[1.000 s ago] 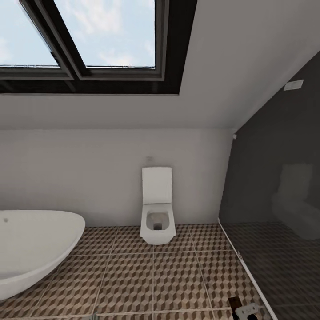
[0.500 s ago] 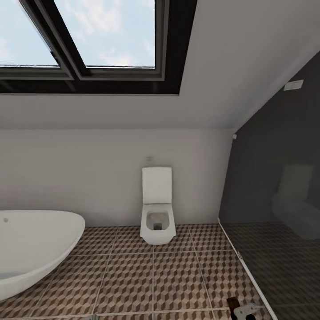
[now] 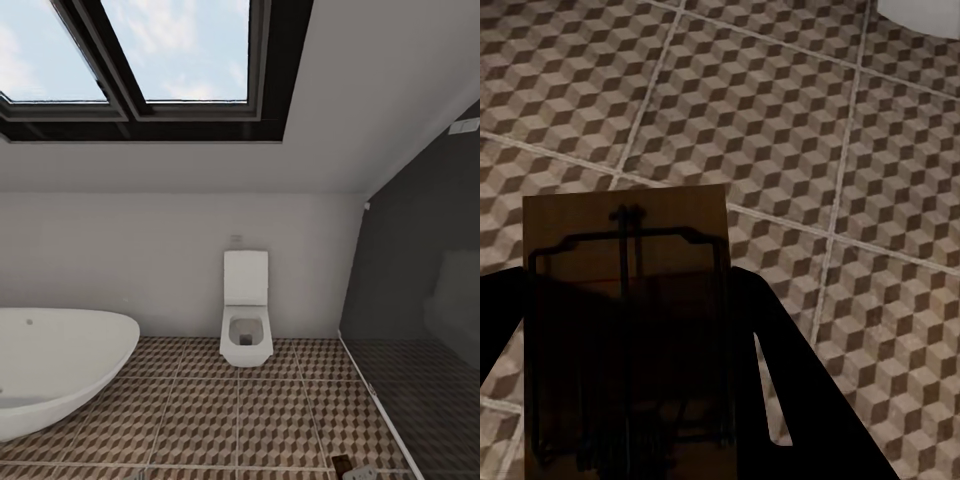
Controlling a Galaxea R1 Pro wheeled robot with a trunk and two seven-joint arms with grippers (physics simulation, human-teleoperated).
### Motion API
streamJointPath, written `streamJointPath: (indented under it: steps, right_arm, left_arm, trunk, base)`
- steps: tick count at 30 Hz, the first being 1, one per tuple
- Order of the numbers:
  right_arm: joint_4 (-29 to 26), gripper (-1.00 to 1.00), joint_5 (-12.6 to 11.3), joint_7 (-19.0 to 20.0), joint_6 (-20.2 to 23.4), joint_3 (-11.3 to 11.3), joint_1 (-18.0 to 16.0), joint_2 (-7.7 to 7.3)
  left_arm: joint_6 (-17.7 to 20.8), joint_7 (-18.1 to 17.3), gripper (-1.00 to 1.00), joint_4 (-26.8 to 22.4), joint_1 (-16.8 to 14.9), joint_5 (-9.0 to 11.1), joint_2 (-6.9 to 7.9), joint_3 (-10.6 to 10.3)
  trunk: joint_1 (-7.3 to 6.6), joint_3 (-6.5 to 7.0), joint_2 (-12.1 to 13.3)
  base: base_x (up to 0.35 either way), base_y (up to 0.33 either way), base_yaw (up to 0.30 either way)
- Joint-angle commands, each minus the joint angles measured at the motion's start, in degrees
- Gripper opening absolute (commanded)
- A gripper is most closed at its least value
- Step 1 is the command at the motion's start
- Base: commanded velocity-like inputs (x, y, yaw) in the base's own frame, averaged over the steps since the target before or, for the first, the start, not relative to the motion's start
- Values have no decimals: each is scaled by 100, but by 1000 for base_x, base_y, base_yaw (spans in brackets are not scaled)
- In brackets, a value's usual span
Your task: Take the four mousetraps from the cabinet in the bathroom and place them on the bathroom floor. Make sure all four end up on the same floor surface, and ensure that at least two of them are either under or directly next to the same bathroom sink.
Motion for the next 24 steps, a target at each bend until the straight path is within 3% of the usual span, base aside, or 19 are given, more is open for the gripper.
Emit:
streamJointPath:
  steps: [1, 17, 24]
  right_arm:
    - [21, -100, -75, 53, -33, 53, -4, 3]
    - [21, -100, -67, 59, -33, 53, -2, 5]
    - [21, -100, -72, 83, -33, 51, -2, 4]
  left_arm:
    - [-35, -18, -100, 27, -9, 39, -1, -45]
    - [-35, -18, -100, 26, -9, 39, 7, -45]
    - [-37, -18, -100, 27, -9, 37, 7, -45]
  trunk:
    - [2, -3, -5]
    - [2, -3, -5]
    - [2, -3, -5]
  base:
    - [0, 0, 38]
    - [0, 0, 5]
    - [0, 0, -177]
